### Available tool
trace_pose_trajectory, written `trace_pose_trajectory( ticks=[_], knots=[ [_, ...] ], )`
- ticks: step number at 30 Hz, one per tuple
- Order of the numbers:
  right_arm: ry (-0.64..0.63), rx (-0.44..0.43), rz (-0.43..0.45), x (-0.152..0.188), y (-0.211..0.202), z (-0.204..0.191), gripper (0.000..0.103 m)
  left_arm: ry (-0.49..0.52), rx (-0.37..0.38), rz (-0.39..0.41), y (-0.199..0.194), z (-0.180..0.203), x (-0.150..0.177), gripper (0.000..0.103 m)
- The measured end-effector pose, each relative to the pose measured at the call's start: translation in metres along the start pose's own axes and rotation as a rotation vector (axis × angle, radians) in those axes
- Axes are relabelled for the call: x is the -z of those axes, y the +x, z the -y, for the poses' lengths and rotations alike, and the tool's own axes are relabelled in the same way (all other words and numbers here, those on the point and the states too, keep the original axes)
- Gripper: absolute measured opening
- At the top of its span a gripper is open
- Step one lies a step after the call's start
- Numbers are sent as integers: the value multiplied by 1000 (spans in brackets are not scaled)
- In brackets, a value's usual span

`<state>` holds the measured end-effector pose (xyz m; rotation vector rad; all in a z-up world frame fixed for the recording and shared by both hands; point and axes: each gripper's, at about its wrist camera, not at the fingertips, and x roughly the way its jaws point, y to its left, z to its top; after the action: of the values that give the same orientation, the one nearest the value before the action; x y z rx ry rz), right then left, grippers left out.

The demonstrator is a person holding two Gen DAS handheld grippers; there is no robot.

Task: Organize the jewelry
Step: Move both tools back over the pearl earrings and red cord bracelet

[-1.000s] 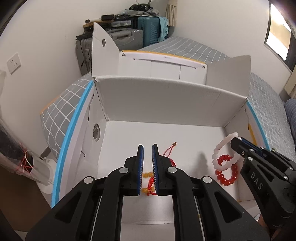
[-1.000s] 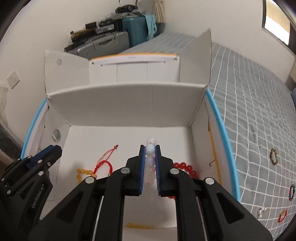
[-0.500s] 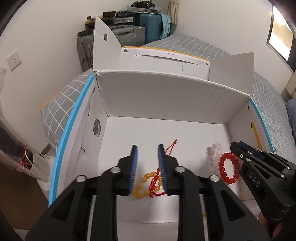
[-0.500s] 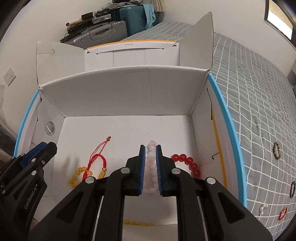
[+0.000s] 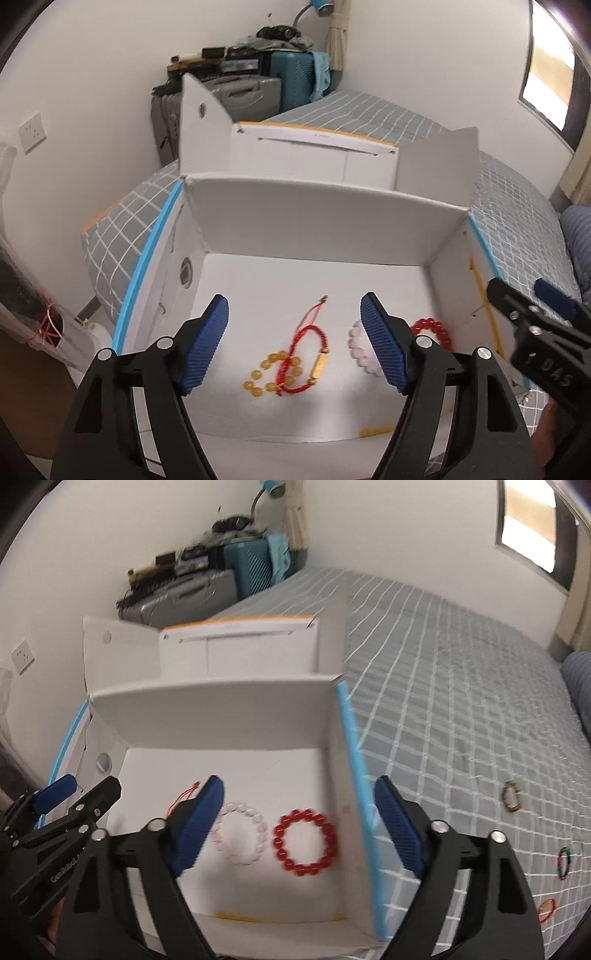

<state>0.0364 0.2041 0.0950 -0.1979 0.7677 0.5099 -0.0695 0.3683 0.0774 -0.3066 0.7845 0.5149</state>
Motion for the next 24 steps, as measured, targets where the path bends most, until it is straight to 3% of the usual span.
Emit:
trace_pose_trajectory(
  ticks=[4, 11, 18, 24],
  knots=[
    [46, 30, 44, 4, -21, 40, 94, 29, 33, 31, -11, 27, 0, 85],
    [122, 149, 71, 22, -51, 130, 95, 126, 104, 58, -21, 99, 4, 93],
    [194, 284, 53, 53, -77, 216, 95, 210, 205, 72, -33, 184, 18, 97],
    [291, 354, -24, 100, -87, 281, 96, 286, 329, 38, -40, 257, 41, 97]
  ],
)
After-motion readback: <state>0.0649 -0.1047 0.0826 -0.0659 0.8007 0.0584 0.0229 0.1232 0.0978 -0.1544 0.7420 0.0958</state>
